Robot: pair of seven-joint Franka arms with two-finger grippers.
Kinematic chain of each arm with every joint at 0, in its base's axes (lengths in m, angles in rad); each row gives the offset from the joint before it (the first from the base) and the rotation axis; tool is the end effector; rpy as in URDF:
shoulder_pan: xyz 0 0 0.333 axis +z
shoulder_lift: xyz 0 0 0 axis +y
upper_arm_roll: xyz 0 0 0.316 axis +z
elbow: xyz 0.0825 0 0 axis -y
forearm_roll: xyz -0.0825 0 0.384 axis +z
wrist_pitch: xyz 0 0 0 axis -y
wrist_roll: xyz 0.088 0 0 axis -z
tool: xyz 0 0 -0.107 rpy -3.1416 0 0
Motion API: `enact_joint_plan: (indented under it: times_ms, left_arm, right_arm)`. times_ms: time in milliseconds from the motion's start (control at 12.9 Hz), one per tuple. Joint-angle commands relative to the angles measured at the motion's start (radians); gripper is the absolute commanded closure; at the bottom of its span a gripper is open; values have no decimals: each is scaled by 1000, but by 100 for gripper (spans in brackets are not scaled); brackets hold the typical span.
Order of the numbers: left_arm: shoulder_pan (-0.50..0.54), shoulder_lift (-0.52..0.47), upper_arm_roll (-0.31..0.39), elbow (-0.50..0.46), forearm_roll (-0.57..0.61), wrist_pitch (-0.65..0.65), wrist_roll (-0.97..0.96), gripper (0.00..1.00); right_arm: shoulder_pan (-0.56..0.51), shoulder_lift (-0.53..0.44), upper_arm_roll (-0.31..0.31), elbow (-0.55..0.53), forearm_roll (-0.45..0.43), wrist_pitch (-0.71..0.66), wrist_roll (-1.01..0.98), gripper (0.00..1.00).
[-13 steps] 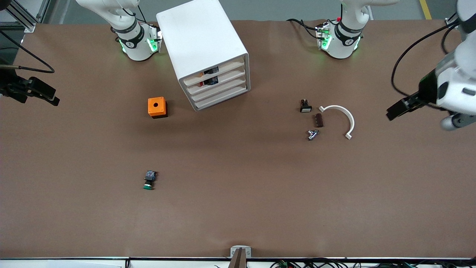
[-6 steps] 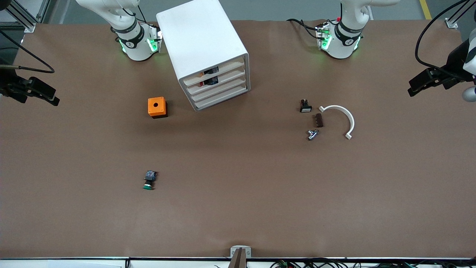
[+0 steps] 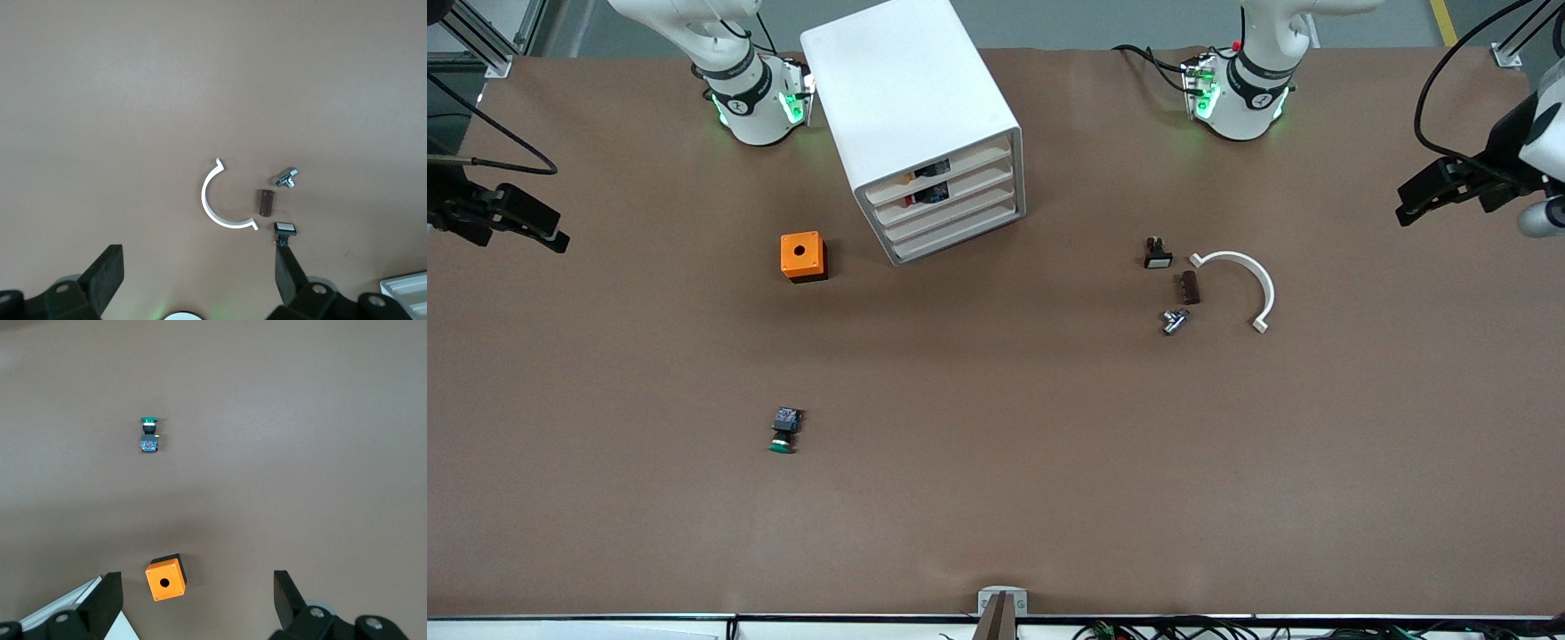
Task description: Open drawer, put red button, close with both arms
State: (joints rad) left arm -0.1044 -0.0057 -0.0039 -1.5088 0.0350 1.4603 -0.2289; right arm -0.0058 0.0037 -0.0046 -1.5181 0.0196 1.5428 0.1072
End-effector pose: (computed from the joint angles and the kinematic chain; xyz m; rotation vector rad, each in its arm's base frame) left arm 0.5388 -0.0545 0.6472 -3.0936 -0.1916 0.0563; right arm 0.5534 -0.0036 0.6448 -3.1156 0.1822 -0.0313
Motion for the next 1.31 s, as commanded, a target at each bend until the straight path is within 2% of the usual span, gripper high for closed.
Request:
enact_joint_plan:
  times_ms: [0, 309, 541, 773, 1237]
  left_arm:
    - [26, -59, -47, -89, 5, 44, 20, 0]
    - [31, -112, -56, -162, -3, 103, 25, 0]
    - [49, -117, -56, -163, -27, 92, 26, 0]
    - [101, -112, -117, -162, -23, 100, 29, 0]
    - [103, -105, -111, -142, -20, 94, 36, 0]
  right_arm:
    - [-11, -8, 11, -5, -15, -3, 9, 0]
    - [-11, -8, 9, -5, -15, -3, 9, 0]
    - [-11, -8, 9, -5, -15, -3, 8, 0]
    - [-11, -8, 9, -7, -15, -3, 9, 0]
    - [-10, -8, 5, -7, -15, -3, 8, 0]
